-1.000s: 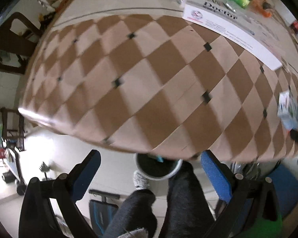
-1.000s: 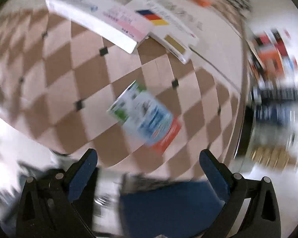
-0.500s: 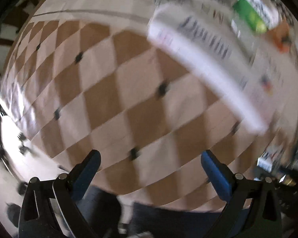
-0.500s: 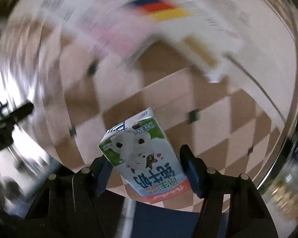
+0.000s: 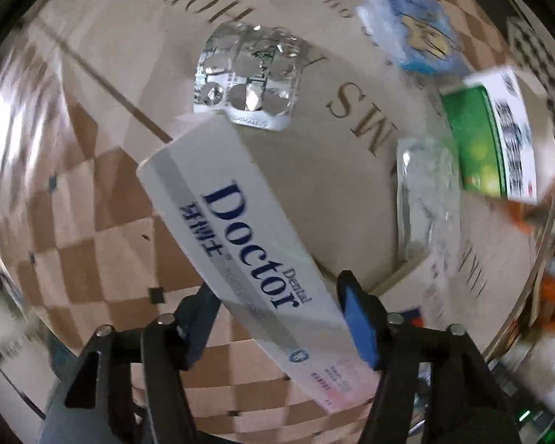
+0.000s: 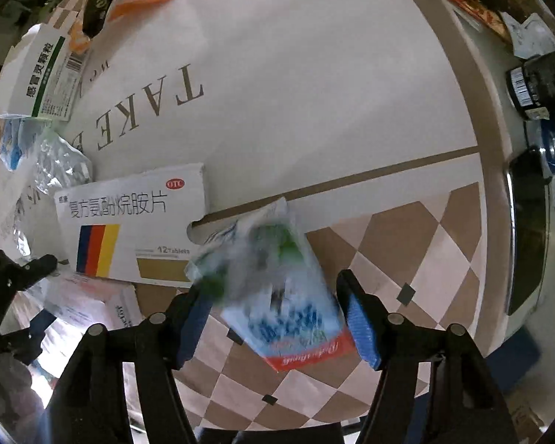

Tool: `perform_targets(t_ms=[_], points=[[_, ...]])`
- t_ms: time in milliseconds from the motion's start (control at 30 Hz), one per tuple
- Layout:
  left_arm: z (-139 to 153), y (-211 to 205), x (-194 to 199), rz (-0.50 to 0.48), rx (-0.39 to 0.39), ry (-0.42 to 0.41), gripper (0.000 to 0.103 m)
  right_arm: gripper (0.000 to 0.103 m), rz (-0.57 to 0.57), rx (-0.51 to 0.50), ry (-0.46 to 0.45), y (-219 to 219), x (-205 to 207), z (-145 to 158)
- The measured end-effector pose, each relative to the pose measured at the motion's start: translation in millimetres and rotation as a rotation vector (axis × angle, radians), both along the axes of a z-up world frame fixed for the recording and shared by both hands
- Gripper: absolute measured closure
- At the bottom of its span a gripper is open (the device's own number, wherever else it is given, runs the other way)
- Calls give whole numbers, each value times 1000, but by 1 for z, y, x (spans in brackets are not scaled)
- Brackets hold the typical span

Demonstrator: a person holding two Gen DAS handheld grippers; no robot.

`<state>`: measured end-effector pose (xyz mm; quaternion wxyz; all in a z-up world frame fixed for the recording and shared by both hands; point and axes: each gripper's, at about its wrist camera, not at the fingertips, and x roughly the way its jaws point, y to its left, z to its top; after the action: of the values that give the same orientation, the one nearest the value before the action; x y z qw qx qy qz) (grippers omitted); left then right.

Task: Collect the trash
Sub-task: 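Grasp the Doctor toothpaste box with the left tool while the right tool grasps the milk carton, then carry the toothpaste box and milk carton over the bin and release both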

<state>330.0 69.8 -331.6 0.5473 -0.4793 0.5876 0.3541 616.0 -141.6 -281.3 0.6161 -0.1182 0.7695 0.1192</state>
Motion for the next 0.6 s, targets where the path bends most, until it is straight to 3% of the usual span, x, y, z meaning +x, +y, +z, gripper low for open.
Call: perform_targets(t_ms=[133, 200, 333, 600], points=[[11, -18, -9, -318, 113, 55, 49, 33, 69, -7, -20, -9, 0, -1], [7, -20, -17, -391, 108, 69, 49, 33, 106, -9, -31, -10, -3, -2], [-6, -23, -31, -362, 86, 80, 48, 45, 155, -18, -40, -1, -21, -2], [18, -83, -34, -463, 239, 77, 55, 50, 218, -39, -89, 11, -53, -6]])
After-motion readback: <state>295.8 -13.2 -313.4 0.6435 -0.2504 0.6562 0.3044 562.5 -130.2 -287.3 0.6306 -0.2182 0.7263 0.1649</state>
